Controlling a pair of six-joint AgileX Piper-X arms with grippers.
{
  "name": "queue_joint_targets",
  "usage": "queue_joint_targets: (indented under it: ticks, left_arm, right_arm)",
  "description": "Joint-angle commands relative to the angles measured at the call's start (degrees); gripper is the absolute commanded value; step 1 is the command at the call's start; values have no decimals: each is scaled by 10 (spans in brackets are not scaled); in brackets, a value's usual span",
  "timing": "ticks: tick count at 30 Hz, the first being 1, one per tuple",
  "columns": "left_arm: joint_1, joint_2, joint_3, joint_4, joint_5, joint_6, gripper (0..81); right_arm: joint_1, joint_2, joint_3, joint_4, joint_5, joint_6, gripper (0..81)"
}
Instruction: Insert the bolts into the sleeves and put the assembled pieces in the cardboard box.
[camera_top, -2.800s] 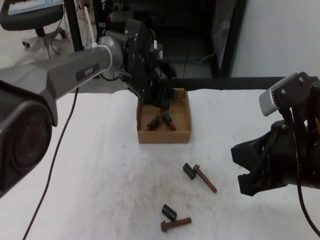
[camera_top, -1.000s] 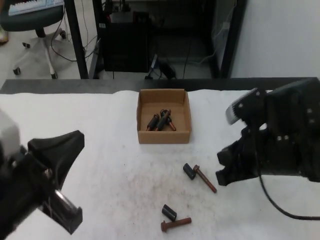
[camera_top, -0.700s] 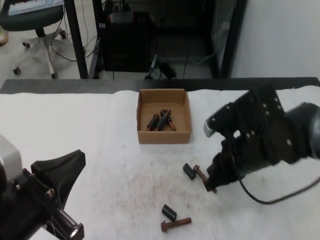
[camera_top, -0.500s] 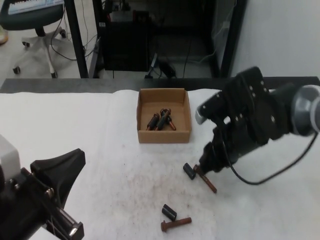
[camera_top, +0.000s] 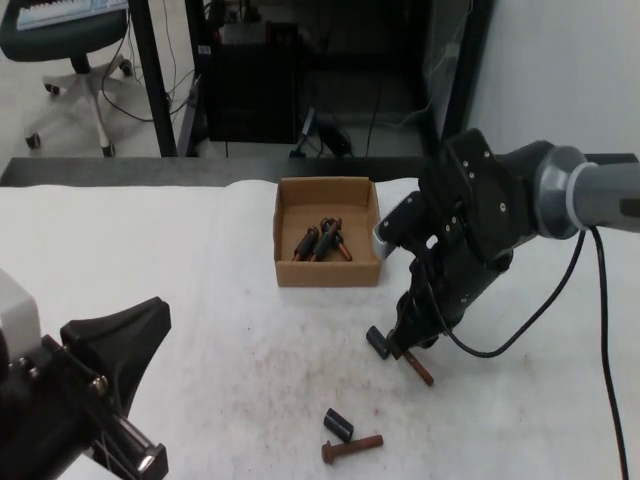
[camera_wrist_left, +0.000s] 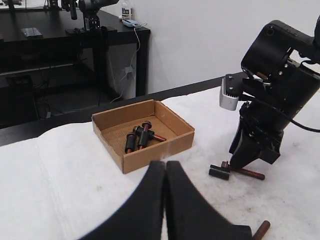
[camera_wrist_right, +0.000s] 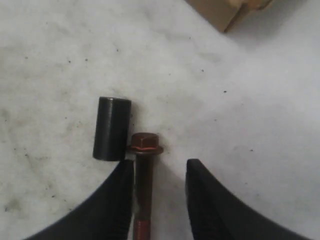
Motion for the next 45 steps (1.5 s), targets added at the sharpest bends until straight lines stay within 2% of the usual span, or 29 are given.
queue_joint_targets:
  ticks: [1, 16, 26, 45]
  left_arm:
    - [0, -4, -1, 6, -3, -1, 3]
    - [0, -4, -1, 18, -3, 0, 3]
    - [0, -4, -1, 18, -3, 0, 3]
    - [0, -4, -1, 18, -3, 0, 3]
  right_arm:
    - [-1, -2, -6, 2, -5, -6, 338]
    - [1, -2, -6, 2, -5, -6, 338]
    - [33, -2, -5, 2, -5, -6, 338]
    - [18, -2, -5, 15, 18, -42, 338]
